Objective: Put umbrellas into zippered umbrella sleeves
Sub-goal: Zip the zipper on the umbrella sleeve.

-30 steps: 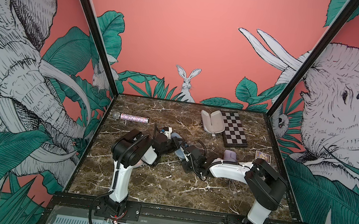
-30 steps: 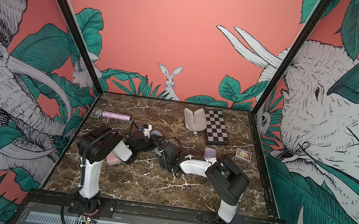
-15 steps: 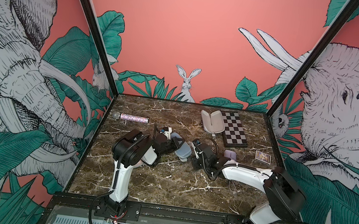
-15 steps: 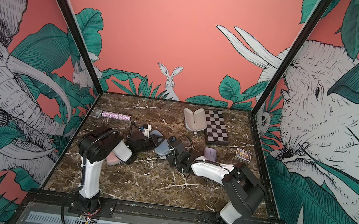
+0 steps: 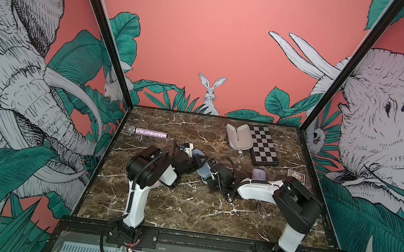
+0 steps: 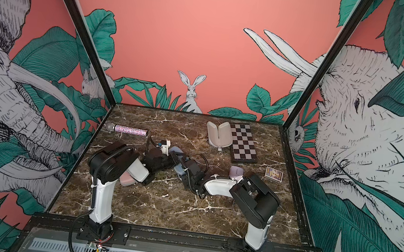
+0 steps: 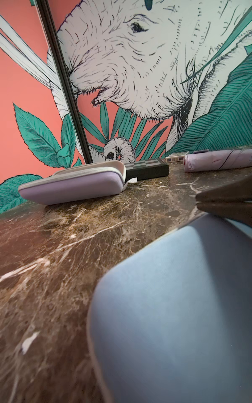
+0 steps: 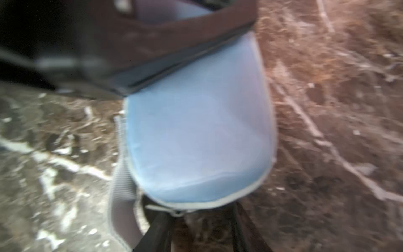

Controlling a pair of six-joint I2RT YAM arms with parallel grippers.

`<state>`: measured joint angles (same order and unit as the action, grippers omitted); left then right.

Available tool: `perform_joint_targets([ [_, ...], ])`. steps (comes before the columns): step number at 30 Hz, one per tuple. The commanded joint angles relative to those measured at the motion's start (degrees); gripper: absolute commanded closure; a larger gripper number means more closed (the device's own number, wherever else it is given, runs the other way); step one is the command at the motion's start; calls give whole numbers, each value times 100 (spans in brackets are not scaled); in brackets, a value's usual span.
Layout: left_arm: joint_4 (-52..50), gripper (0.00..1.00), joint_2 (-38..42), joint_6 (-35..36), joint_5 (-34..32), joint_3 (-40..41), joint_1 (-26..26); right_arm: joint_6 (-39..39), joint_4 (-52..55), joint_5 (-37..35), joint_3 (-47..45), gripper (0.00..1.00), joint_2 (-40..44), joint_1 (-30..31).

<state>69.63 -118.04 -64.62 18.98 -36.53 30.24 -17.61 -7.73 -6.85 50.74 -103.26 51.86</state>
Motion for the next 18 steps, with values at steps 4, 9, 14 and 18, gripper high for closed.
perform_joint_targets([
  [4, -1751, 100, -518, 138, -343, 325, 35, -144, -304, 123, -60, 57, 41, 62],
  [9, -1673, 100, -554, 108, -343, 340, 40, -347, -363, 94, 124, 56, -193, 62],
  [14, -1689, 100, -553, 133, -321, 338, 37, -813, -703, 177, 147, 53, -257, 71],
  [18, -1672, 100, -580, 134, -290, 320, 35, -743, -657, -28, 206, 58, -351, 88],
])
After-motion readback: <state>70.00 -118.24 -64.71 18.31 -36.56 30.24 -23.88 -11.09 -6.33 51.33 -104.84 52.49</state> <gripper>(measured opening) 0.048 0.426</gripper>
